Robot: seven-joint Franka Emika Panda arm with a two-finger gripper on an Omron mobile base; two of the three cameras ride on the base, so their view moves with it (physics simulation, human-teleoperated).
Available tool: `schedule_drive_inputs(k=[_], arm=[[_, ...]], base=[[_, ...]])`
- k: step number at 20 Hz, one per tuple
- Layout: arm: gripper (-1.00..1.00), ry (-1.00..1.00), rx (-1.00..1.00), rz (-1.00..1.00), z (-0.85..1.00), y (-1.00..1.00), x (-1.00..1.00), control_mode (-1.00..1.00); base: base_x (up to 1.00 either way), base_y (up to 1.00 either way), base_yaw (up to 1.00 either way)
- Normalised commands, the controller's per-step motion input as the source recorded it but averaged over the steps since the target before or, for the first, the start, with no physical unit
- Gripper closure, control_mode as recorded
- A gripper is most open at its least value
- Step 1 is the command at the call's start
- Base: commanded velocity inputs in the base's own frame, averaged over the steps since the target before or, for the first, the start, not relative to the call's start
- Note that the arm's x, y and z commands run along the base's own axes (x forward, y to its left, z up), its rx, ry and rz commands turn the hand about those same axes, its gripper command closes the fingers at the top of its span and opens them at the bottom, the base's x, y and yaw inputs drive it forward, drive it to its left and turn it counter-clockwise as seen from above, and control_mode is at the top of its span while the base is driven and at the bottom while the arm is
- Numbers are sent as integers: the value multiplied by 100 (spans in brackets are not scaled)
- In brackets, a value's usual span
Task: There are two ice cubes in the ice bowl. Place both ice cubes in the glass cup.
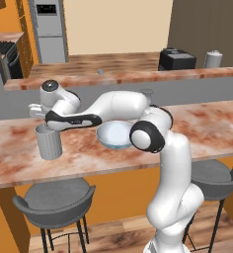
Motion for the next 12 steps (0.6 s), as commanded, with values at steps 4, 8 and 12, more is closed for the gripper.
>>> schedule_drive_inputs(k=[4, 8, 12], arm=[[100, 0, 0, 0, 0, 18, 20, -100], [100, 0, 0, 0, 0, 25, 23, -100], [100, 0, 0, 0, -3, 31, 23, -100]], base=[[0, 0, 0], [0, 0, 0], [0, 0, 0]])
